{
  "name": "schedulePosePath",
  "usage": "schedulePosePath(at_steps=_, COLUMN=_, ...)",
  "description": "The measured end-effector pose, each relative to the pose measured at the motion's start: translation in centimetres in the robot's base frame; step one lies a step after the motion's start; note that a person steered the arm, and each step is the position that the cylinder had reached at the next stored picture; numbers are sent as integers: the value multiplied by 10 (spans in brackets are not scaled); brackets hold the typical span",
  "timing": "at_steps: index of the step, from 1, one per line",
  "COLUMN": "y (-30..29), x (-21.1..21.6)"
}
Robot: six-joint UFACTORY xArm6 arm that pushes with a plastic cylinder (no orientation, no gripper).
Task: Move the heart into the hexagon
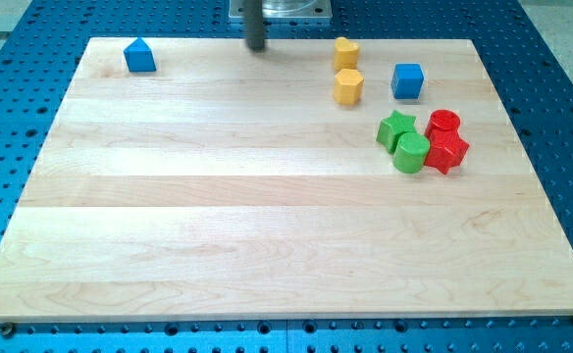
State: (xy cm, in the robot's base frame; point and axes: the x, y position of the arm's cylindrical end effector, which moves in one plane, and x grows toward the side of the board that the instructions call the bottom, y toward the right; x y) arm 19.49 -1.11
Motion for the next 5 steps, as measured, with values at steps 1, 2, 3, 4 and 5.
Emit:
schedulePosePath(at_steps=1, y=97, x=5)
schedulePosePath(at_steps=2, y=135, x=43)
schedulePosePath(at_steps=3, y=135, x=101)
schedulePosePath(at_steps=4, y=136, x=44)
schedulePosePath(at_steps=5, y=150, x=25)
